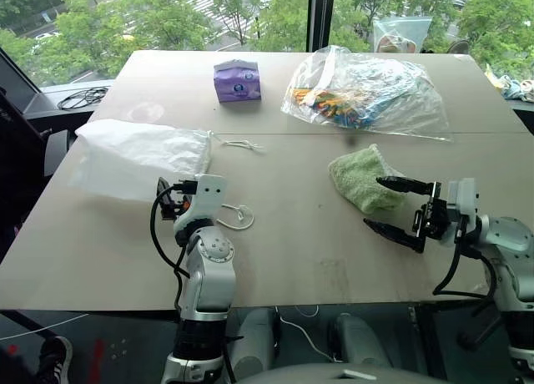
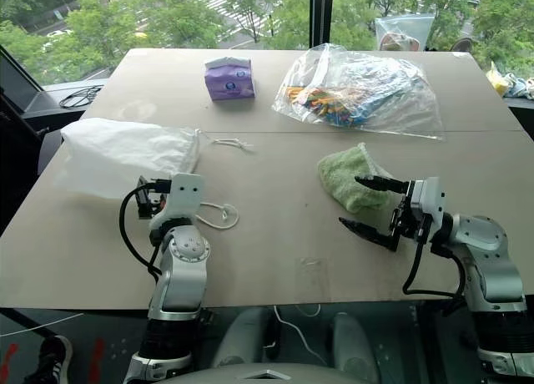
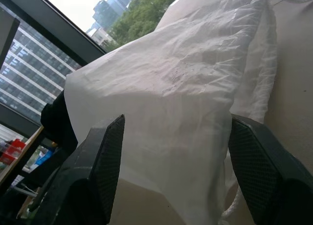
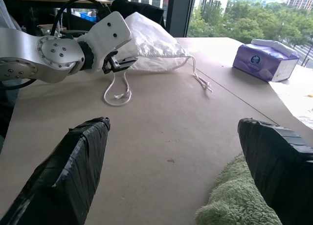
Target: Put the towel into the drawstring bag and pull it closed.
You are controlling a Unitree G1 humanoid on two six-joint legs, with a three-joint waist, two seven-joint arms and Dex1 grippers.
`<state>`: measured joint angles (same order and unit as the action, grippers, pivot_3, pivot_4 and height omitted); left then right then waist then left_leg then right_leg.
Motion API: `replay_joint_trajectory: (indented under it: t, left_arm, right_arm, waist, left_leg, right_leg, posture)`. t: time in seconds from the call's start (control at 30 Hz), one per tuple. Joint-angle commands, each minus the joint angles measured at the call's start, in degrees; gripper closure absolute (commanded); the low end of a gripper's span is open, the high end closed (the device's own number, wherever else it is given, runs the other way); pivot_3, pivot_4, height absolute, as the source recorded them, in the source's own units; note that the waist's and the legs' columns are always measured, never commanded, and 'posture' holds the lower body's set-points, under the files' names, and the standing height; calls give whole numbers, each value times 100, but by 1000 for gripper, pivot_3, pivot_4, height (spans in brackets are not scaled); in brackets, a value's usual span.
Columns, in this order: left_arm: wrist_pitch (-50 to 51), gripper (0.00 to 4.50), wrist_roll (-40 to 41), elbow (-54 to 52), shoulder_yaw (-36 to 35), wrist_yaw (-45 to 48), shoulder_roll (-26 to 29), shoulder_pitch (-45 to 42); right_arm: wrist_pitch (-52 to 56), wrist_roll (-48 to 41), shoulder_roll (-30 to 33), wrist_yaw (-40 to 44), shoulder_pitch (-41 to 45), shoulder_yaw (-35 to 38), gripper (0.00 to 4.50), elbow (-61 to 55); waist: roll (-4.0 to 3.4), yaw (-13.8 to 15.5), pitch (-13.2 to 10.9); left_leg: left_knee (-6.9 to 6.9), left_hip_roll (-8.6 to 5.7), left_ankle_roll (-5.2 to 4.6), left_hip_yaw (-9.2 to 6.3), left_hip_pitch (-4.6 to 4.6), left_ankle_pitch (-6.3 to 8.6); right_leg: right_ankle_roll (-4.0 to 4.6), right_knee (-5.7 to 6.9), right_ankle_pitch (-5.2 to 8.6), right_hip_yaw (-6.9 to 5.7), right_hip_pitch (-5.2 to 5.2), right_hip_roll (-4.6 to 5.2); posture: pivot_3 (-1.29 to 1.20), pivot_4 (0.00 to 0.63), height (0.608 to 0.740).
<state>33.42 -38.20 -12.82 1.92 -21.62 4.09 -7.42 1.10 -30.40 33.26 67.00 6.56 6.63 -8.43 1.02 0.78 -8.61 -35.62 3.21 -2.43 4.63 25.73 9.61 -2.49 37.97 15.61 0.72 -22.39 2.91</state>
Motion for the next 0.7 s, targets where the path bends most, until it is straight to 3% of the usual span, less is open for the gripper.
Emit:
replay_joint_trajectory:
  t: [0.03, 0.13, 0.23, 0.53, 0.7]
  left_arm:
    - [-87, 1766, -100, -78, -115, -162, 50, -21]
    - [-84, 2899, -73, -89, -170, -209, 34, -36]
    - [-92, 4387, -56, -93, -198, -237, -5, -28]
    - [-226, 4465, 241, -170, -447, -209, -101, -32]
    - [-708, 4465, 452, -395, -214, 63, -37, -59]
  right_arm:
    - [-116, -24, -7, -33, 40, 53, 0, -81]
    - [-130, -8, -9, -45, 32, 58, 0, -80]
    - [-138, 2, -8, -56, 17, 68, 0, -86]
    - [-155, 33, 1, -123, -27, 96, 0, -121]
    - [-166, 67, 56, -233, 46, 178, 0, -78]
  waist:
    - [0, 0, 0]
    - [0, -1, 0]
    - [0, -1, 0]
    - [0, -1, 0]
    - [0, 0, 0]
  left_leg:
    - [0, 0, 0, 0, 0, 0]
    - [0, 0, 0, -2, 0, 0]
    - [0, 0, 0, -1, 0, 0]
    - [0, 0, 0, -1, 0, 0]
    - [-2, 0, 0, 0, 0, 0]
  right_leg:
    - [1, 0, 0, 0, 0, 0]
    - [1, 1, 1, -2, 0, -1]
    - [0, 1, 0, -1, 0, -1]
    - [0, 1, 0, -2, 0, -1]
    - [0, 1, 0, -1, 0, -1]
  posture:
    - [0, 150, 740]
    - [0, 150, 740]
    - [0, 150, 740]
    - [0, 150, 740]
    - [0, 150, 740]
